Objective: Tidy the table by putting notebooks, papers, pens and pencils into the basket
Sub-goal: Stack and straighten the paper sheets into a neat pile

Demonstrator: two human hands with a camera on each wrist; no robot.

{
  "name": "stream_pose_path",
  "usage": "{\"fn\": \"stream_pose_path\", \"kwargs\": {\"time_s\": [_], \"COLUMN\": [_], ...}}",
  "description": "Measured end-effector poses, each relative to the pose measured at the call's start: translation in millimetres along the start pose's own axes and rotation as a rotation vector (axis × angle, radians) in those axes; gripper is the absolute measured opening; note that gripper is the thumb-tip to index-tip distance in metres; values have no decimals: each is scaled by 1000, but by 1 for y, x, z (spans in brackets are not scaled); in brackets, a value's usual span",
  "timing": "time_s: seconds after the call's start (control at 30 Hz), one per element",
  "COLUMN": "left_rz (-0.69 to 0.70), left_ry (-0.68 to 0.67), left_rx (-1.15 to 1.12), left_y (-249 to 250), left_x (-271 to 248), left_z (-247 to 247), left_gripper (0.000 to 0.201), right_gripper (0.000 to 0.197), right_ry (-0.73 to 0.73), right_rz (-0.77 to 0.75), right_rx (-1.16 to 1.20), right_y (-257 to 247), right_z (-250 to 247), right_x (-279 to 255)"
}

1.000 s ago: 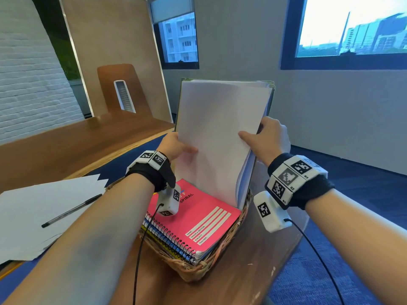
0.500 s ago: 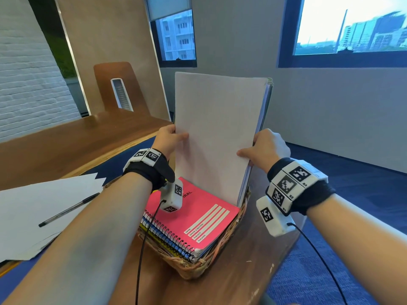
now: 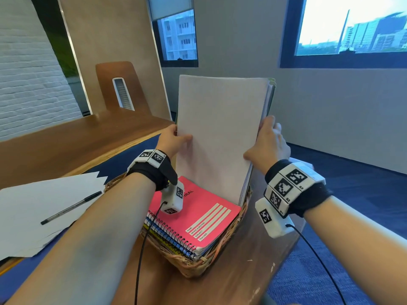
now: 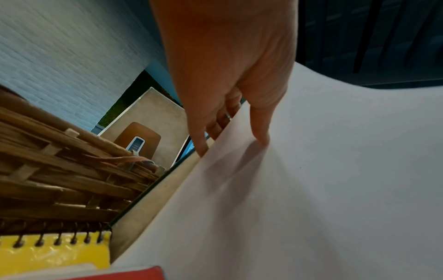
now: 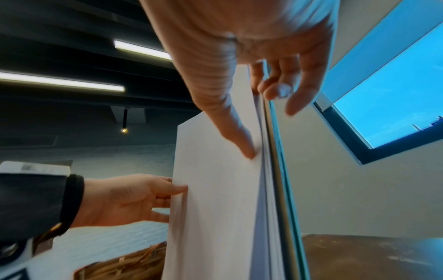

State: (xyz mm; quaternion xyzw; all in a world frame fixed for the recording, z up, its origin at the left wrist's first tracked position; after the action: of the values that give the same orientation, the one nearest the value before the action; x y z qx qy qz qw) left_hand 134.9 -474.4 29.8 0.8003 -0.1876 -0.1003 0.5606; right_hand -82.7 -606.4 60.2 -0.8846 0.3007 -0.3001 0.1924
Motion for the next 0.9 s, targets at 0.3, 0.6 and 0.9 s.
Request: {"fn": "stream_pose_path", "kwargs": {"time_s": [0.3, 0.6, 0.9], "left_rz": [-79, 138, 34], "left_ry": [57, -863, -1101], "left_rx": [111, 698, 992], "left_y": [-7, 11, -4], "left_x": [-5, -78, -80], "left_z": [-6, 85, 108], "left_gripper": [64, 17, 27], "right_gripper": [108, 57, 43], "right_ry": [206, 94, 125], "right_rz": [-58, 95, 102], "right_rx": [100, 407, 428], "right_y": [-2, 8, 5], "right_z": [-3, 12, 12], "right_x": [7, 8, 10]}}
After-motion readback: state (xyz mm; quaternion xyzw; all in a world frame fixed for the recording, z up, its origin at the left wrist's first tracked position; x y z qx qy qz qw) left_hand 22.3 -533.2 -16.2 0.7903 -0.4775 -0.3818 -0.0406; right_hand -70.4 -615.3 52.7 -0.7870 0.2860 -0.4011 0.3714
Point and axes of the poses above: each hand's wrist, its own x-axis towards the middle knuckle, its own z-axis out of the palm, y = z × x, the point moved 4 cm from there along x, towards the middle knuckle, and after that the axes turned 9 degrees about -z, right-handed, at the moved point
